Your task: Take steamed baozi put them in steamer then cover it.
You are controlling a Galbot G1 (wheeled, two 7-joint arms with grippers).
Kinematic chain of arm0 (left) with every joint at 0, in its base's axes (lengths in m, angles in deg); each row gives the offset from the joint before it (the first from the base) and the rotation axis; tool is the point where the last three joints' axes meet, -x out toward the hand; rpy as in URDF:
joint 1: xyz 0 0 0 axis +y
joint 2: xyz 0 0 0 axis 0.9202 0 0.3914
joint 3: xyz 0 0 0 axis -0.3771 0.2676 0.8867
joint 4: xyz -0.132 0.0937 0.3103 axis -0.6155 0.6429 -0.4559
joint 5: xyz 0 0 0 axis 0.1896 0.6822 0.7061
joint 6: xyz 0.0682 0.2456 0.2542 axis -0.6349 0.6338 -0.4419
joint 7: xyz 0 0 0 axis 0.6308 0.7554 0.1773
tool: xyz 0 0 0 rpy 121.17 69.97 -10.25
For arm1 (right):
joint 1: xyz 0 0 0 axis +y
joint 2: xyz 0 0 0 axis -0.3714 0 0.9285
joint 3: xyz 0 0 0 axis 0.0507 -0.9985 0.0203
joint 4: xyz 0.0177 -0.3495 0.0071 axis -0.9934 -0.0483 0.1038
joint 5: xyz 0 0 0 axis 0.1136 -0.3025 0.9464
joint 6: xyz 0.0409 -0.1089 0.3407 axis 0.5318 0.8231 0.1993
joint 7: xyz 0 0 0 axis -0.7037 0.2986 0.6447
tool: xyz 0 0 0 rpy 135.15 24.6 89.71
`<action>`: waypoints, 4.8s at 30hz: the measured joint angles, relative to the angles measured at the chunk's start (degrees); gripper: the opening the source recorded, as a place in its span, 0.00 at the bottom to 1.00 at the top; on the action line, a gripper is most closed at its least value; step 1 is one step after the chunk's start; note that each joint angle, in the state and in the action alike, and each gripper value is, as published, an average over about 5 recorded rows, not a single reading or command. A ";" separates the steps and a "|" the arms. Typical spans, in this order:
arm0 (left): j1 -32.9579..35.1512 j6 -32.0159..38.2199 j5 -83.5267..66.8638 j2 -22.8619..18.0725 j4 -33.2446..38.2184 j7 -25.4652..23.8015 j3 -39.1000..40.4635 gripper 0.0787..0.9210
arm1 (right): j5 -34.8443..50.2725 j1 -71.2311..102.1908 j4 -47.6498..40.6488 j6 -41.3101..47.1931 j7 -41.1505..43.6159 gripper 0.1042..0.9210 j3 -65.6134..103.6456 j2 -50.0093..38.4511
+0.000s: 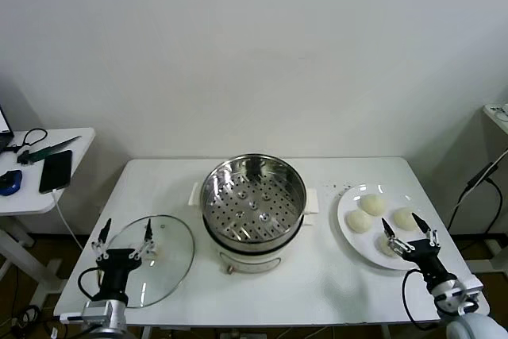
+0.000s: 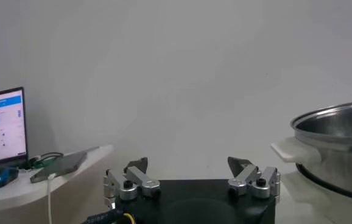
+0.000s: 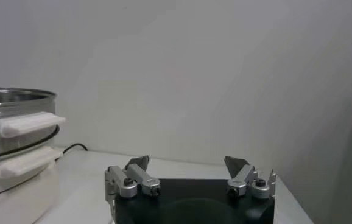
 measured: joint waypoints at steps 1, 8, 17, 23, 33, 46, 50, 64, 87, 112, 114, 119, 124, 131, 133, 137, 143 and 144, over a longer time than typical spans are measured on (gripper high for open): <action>-0.04 -0.04 0.09 -0.02 -0.01 0.16 0.04 0.88 | -0.20 -0.27 -0.21 0.24 0.32 0.88 -0.09 -0.41; -0.03 0.01 1.15 -0.10 -0.25 1.61 0.72 0.88 | -3.64 -5.10 -3.47 4.48 7.29 0.88 -1.90 -8.17; 0.23 0.82 1.27 0.52 -0.32 1.94 1.67 0.88 | -13.38 -18.55 -11.68 8.91 24.55 0.88 -11.11 -21.65; 0.04 0.86 0.66 1.06 -0.93 2.50 1.67 0.88 | -21.12 -34.62 -19.49 8.92 34.06 0.88 -25.45 -25.95; -0.62 -0.17 -0.64 1.95 -1.69 3.50 0.99 0.88 | -30.34 -64.25 -32.26 7.80 43.71 0.88 -56.07 -25.17; -1.15 -0.72 -0.96 2.24 -2.64 3.71 0.54 0.88 | -37.32 -83.14 -46.86 5.15 48.00 0.88 -78.17 -15.31; -1.06 -0.56 -1.02 2.44 -3.10 3.78 0.16 0.88 | -38.65 -85.09 -50.66 4.34 48.51 0.88 -80.93 -12.39; -1.36 -0.43 -1.20 2.57 -4.39 4.35 0.13 0.88 | -44.15 -86.78 -59.54 1.14 48.95 0.88 -83.20 -5.40; -1.19 -0.63 -0.96 2.29 -4.67 5.11 0.13 0.88 | -47.56 -86.19 -62.90 -0.23 49.87 0.72 -82.03 -2.47; 0.51 -0.63 -0.91 2.16 -3.36 4.74 0.27 0.88 | -35.60 -104.07 -51.22 -8.35 52.43 0.71 -95.58 -4.91; 0.66 -0.72 -0.85 2.09 -3.21 4.64 0.40 0.88 | -34.17 -106.68 -49.60 -9.69 52.55 0.72 -97.40 -4.33; 1.02 -0.81 -0.75 1.92 -3.07 4.47 0.79 0.88 | -31.35 -112.37 -44.96 -12.98 52.87 0.72 -101.37 -1.98; 1.59 -0.71 -0.54 1.93 -3.01 4.22 0.98 0.88 | -30.68 -116.26 -40.82 -16.75 52.80 0.72 -104.50 1.56; 2.50 -0.23 -0.23 2.14 -3.11 4.05 0.78 0.88 | -35.14 -117.60 -36.36 -22.93 51.52 0.72 -105.94 7.43; 2.80 -0.14 -0.23 2.20 -3.09 3.95 0.63 0.88 | -37.29 -117.27 -35.63 -24.61 51.04 0.72 -105.98 8.93; 3.42 0.04 -0.24 2.26 -2.98 3.74 0.28 0.88 | -42.17 -115.72 -34.67 -27.74 50.03 0.72 -105.55 11.71; 4.34 0.40 -0.25 2.26 -2.82 3.72 -0.22 0.88 | -48.96 -112.53 -34.14 -31.36 48.60 0.72 -104.51 14.93; 4.47 0.45 -0.26 2.27 -2.80 3.72 -0.29 0.88 | -50.01 -111.97 -34.17 -31.88 48.40 0.72 -104.32 15.38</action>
